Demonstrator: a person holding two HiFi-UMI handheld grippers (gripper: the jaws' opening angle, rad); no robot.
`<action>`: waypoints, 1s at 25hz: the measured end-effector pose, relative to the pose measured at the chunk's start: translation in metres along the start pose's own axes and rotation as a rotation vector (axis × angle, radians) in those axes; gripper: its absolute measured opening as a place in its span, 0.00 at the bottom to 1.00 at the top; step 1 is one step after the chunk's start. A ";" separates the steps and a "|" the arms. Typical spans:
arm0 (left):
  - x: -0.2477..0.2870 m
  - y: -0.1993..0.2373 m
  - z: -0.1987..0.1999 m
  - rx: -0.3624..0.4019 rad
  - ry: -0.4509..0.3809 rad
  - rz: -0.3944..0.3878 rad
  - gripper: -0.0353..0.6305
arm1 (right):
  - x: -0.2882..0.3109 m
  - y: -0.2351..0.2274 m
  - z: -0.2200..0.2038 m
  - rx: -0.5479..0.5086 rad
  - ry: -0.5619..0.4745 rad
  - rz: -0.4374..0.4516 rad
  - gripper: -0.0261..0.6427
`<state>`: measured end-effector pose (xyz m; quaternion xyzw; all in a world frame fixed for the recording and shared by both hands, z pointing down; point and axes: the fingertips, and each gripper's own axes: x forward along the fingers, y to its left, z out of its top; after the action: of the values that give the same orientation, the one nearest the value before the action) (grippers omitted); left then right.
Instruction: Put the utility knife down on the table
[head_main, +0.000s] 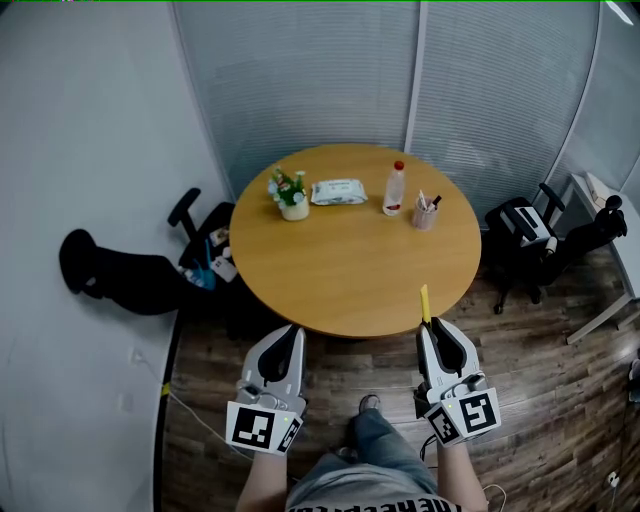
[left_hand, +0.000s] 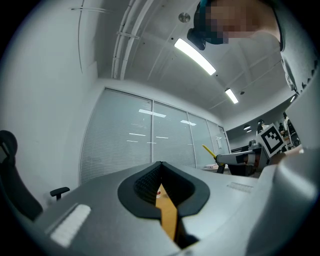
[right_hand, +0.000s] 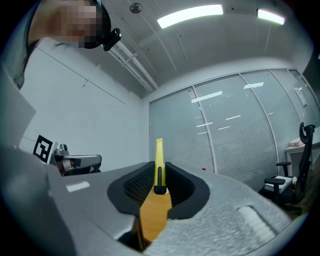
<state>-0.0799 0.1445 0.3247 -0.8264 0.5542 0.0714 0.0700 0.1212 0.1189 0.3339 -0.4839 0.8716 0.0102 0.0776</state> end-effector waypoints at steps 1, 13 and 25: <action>0.004 0.003 0.000 0.003 -0.002 0.003 0.06 | 0.005 -0.003 0.001 0.000 -0.002 0.004 0.14; 0.067 0.028 -0.005 0.015 -0.008 0.050 0.06 | 0.074 -0.041 0.002 0.006 -0.007 0.069 0.14; 0.127 0.038 -0.015 0.029 0.005 0.105 0.06 | 0.129 -0.088 -0.003 0.030 -0.004 0.123 0.14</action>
<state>-0.0669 0.0127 0.3134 -0.7953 0.5978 0.0647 0.0769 0.1284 -0.0367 0.3235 -0.4281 0.8997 0.0029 0.0857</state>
